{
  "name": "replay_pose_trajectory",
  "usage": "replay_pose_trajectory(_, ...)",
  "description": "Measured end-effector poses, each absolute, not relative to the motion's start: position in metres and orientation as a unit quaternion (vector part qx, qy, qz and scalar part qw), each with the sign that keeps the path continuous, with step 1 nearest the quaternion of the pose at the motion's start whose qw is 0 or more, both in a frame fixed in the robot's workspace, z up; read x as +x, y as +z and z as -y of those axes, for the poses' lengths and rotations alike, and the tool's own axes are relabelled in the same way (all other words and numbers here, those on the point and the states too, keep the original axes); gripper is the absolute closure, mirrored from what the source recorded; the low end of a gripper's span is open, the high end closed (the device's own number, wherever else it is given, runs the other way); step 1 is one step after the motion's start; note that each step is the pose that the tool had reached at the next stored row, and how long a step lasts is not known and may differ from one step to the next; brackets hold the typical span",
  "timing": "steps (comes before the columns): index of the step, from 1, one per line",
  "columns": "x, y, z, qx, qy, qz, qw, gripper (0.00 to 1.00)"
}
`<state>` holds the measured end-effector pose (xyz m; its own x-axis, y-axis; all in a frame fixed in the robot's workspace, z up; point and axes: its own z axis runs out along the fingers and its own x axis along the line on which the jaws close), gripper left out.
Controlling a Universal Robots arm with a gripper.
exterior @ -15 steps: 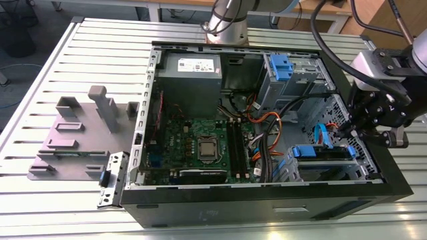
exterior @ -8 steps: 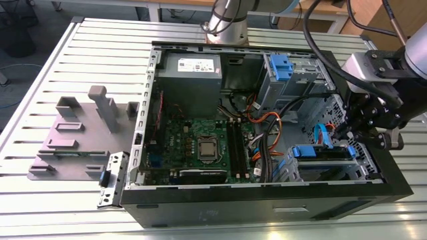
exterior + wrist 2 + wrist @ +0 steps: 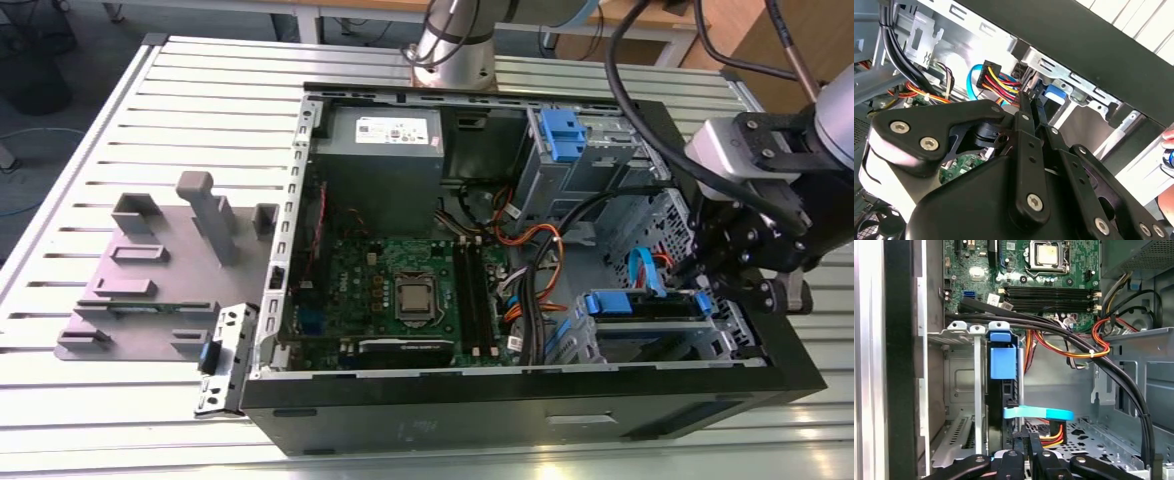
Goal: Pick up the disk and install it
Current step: 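Insert the second disk wire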
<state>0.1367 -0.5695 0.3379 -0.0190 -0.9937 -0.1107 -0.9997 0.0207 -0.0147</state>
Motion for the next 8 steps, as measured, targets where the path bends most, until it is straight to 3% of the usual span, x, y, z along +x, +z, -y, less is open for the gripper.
replay_pose_trajectory(8, 0.1354, 0.3379, 0.5747, -0.699, 0.033, -0.713, 0.046, 0.84)
